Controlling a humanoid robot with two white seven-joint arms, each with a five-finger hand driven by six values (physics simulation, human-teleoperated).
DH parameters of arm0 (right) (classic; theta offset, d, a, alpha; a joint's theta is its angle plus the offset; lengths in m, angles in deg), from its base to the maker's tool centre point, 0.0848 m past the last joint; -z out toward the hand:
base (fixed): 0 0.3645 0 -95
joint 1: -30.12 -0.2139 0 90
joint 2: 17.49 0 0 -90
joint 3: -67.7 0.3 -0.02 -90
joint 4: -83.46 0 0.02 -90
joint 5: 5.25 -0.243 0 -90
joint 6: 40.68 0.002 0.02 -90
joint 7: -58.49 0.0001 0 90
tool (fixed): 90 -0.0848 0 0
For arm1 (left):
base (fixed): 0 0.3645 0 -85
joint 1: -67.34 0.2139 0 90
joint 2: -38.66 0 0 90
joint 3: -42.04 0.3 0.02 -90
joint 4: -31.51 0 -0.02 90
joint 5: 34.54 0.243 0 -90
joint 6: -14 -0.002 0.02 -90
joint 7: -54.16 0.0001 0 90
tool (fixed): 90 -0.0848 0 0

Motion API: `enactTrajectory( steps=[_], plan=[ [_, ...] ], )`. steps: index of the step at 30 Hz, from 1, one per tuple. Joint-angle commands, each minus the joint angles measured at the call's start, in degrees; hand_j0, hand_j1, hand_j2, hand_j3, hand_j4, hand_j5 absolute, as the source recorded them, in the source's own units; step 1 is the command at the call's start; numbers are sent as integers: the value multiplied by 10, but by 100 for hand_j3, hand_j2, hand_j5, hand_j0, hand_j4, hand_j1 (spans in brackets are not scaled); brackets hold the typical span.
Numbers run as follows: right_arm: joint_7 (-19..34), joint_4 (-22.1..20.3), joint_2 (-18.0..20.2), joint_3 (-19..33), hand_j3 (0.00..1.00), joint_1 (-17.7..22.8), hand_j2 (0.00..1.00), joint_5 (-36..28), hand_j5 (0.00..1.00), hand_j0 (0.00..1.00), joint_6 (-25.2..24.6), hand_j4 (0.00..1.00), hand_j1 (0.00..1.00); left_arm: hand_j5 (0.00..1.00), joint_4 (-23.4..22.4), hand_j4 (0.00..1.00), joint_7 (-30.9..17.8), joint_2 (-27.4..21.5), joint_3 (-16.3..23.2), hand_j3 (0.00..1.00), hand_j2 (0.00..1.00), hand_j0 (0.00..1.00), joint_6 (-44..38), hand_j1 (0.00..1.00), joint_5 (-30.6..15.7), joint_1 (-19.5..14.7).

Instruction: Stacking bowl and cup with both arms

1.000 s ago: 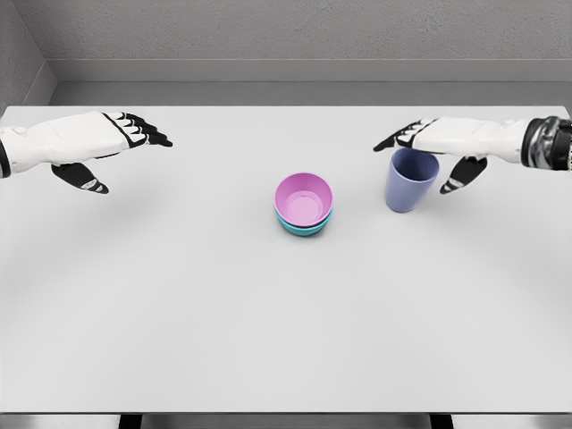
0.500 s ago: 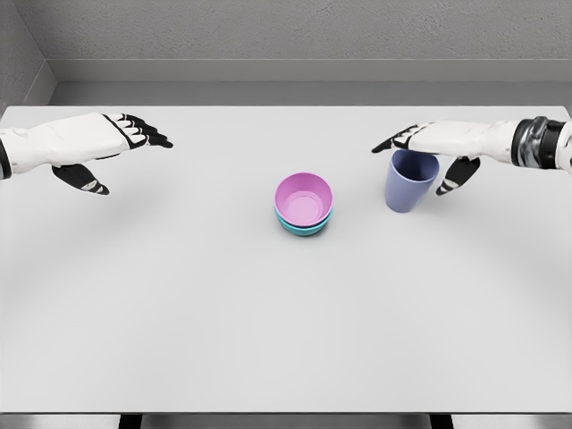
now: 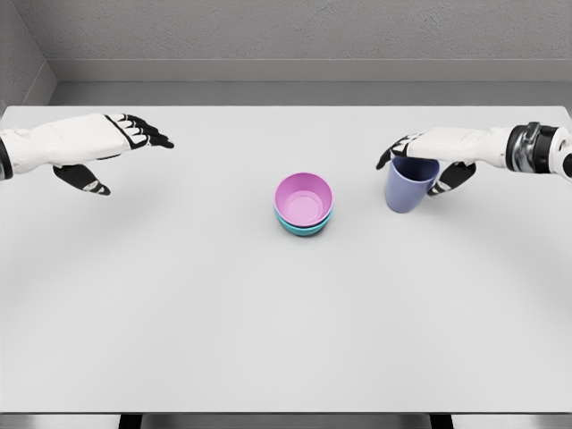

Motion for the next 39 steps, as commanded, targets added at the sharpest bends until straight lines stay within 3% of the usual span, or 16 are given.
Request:
enactTrajectory(
  steps=[1,39],
  plan=[
    [0,0,0,-3,72,0,72,0,72,72,1,72,72,100,0,100,0,-1,0,100,100,100,-1,100,-3,0],
    [0,-7,1,19,73,-50,73,6,73,73,9,73,73,100,-1,100,0,0,0,100,100,100,-1,100,-2,0]
  ],
)
